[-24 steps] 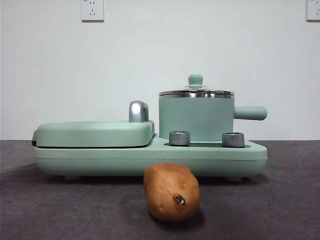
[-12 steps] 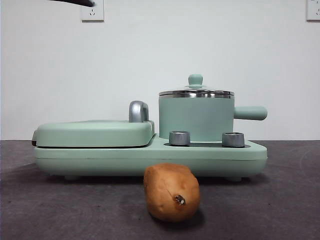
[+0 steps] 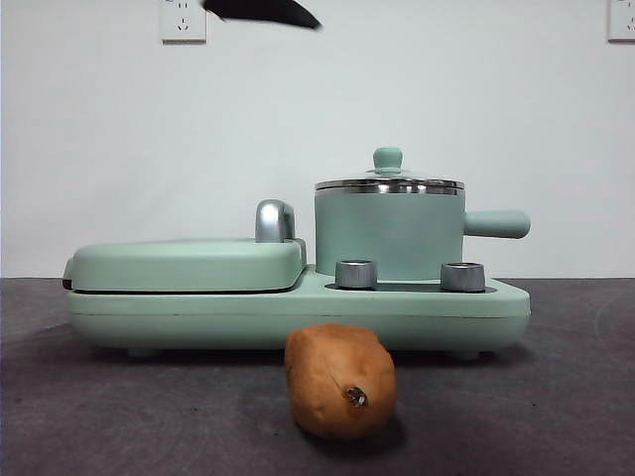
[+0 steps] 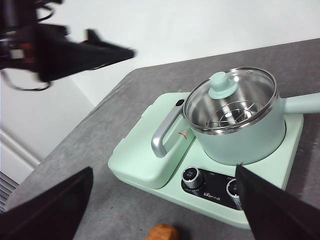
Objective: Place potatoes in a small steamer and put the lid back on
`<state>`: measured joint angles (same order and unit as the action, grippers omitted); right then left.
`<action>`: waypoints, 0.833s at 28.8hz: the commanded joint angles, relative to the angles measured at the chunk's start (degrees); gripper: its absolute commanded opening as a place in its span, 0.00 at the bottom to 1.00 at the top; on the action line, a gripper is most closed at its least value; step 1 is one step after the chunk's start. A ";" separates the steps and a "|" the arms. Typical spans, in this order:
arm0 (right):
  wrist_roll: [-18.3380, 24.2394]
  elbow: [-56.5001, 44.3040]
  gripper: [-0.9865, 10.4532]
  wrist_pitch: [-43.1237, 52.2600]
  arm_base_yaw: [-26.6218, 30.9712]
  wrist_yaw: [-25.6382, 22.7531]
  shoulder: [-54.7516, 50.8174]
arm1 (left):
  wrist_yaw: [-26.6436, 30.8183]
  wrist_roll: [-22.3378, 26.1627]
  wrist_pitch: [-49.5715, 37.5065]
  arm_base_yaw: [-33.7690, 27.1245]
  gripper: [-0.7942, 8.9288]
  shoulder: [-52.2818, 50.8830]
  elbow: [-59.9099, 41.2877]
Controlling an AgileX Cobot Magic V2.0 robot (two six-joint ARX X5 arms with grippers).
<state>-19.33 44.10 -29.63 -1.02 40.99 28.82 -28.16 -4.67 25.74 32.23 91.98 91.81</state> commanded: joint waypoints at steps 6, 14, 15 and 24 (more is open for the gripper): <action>-0.17 0.98 0.48 0.33 -0.04 0.07 0.31 | 10.27 7.21 -5.07 2.80 0.53 11.69 5.62; -0.15 0.96 0.48 0.33 -0.04 -0.24 0.31 | 14.49 7.28 -12.87 3.69 0.53 17.49 5.62; -0.15 0.96 0.48 0.31 -0.04 -0.50 0.31 | 14.49 7.28 -13.84 3.76 0.53 17.97 5.62; -0.13 0.96 0.48 0.33 -0.04 -0.57 0.31 | 14.95 8.02 -17.62 3.80 0.52 20.72 5.62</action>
<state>-19.38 44.10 -29.65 -1.02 40.49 28.82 -13.39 2.26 9.04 35.46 111.09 95.64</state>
